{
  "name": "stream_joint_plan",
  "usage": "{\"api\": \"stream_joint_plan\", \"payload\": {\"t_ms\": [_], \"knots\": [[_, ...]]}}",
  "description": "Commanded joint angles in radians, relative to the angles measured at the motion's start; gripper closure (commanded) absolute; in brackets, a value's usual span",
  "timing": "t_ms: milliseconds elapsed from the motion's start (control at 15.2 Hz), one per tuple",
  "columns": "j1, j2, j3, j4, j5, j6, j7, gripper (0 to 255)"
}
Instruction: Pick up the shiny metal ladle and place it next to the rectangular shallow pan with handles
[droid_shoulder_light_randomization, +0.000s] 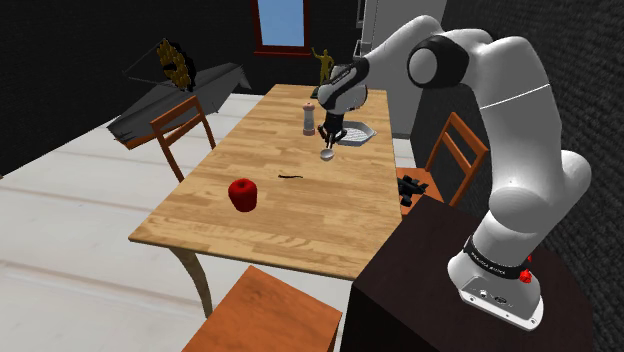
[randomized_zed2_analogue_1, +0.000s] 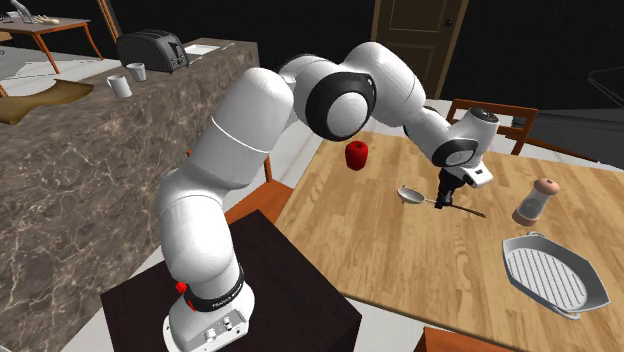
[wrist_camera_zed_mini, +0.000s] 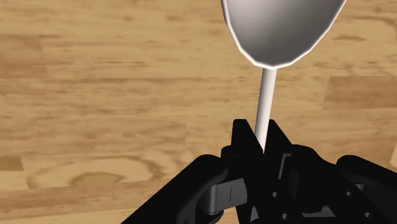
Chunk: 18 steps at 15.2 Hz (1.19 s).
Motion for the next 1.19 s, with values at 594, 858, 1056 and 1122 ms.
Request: {"api": "stream_joint_plan", "payload": {"t_ms": [594,858,1056,1122], "knots": [[-0.054,0.406,0.004,0.667,-0.015,-0.26,0.025,255],[-0.055,0.441,0.006,0.676,-0.013,-0.234,0.022,255],[-0.056,0.471,0.008,0.69,-0.012,-0.218,0.021,255],[-0.057,0.481,0.008,0.694,-0.011,-0.213,0.02,255]]}}
